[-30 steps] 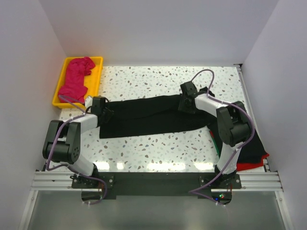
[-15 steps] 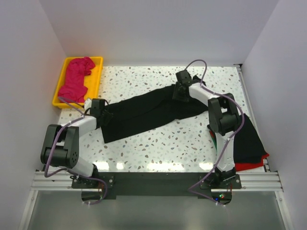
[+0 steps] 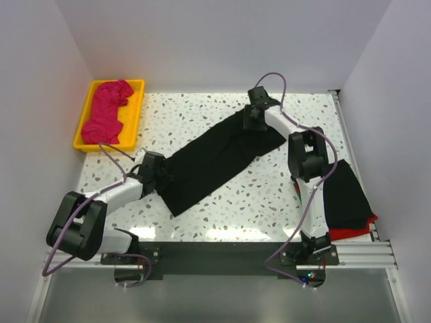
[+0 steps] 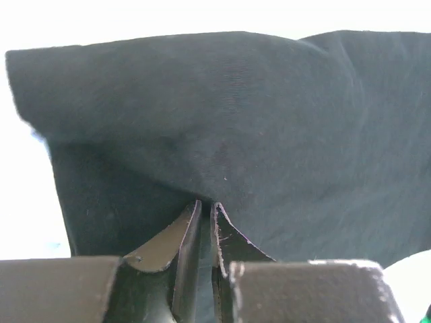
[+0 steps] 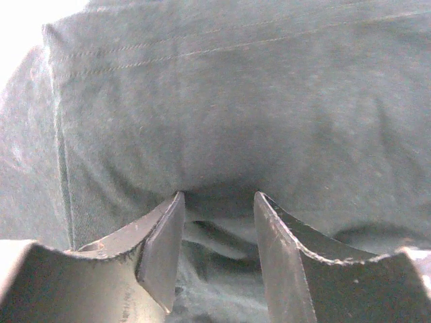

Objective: Fold and stack the t-shirts
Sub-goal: Fold the tshirt

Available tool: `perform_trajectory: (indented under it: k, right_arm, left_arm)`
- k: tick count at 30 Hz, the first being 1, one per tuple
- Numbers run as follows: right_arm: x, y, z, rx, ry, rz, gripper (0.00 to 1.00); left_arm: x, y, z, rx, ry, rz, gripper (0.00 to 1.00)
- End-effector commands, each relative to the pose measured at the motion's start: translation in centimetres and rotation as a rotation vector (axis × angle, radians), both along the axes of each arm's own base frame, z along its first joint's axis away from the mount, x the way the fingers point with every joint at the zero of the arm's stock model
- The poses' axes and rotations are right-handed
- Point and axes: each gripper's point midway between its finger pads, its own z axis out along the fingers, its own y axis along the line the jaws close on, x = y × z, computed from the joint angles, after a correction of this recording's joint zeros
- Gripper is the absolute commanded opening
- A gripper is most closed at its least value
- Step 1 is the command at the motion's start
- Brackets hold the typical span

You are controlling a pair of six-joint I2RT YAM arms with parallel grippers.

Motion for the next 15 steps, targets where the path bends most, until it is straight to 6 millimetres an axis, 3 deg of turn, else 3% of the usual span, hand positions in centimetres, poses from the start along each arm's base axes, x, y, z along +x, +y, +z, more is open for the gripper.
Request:
perform_trajectory:
  k: [1, 7, 11, 15]
  right_arm:
    - [1.5, -1.6, 3.7, -0.051, -0.055, 0.020, 0.51]
    - [0.3, -2.0, 8.6, -0.002, -0.110, -0.016, 0.55]
    - [-0.7, -2.9, 8.4, 0.029, -0.092, -0.095, 0.56]
    - [-1.0, -4.0, 6.4, 0.075, -0.040, -0.168, 0.54]
  left_arm:
    - [-4.8, -1.2, -2.5, 0.003, 0.160, -0.058, 0.15]
    - [-3.9, -1.5, 1.4, 0.054, 0.073, -0.159, 0.16]
    - [-2.2, -2.5, 4.6, 0.059, -0.020, -0.249, 0.17]
    - [1.3, -4.7, 7.4, 0.071, -0.119, -0.354, 0.16]
